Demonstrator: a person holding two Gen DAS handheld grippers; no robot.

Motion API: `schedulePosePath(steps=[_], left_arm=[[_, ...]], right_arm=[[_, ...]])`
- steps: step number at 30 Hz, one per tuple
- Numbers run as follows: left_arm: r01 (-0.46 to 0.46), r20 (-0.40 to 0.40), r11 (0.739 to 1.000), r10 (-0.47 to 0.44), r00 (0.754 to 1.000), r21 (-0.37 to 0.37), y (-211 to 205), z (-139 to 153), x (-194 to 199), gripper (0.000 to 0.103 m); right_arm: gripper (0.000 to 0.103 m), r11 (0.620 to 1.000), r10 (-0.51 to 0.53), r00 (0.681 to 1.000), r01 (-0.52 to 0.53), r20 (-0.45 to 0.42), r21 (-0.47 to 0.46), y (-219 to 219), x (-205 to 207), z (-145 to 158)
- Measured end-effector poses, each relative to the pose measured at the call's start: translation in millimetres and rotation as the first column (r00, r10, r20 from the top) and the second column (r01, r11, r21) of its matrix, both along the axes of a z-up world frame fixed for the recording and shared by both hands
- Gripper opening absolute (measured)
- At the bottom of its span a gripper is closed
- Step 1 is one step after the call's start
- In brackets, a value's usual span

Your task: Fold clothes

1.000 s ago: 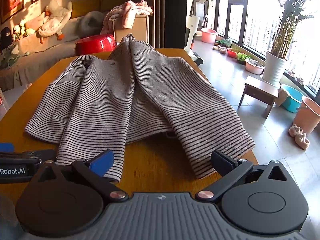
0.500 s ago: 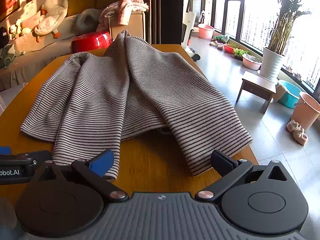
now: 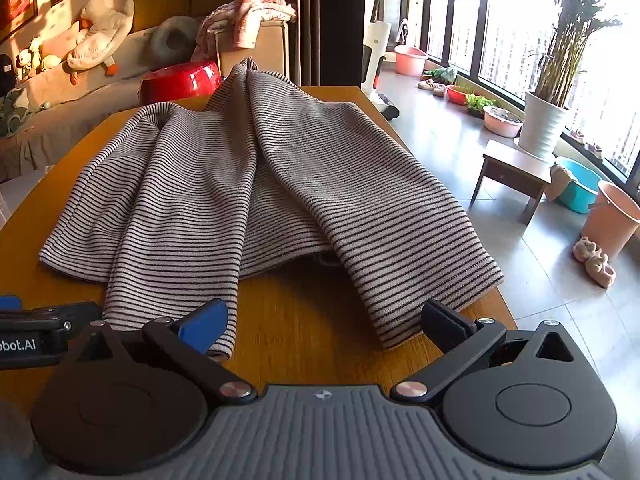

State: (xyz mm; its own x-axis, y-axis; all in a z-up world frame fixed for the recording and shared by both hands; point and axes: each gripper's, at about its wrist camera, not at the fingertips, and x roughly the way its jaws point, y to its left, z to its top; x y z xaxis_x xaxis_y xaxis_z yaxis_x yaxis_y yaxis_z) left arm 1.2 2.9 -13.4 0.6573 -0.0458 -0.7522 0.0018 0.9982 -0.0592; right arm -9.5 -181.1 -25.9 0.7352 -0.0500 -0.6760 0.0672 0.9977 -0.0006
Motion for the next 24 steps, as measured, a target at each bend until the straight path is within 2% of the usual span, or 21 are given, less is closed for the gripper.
schedulePosePath(steps=[24], left_arm=[[0.000,-0.003,1.000,0.000,1.000,-0.003,0.6,-0.5,1.2,0.103]], right_arm=[[0.103,1.000,-0.002,1.000,0.002,-0.003,0.001,0.8,0.3,-0.7]])
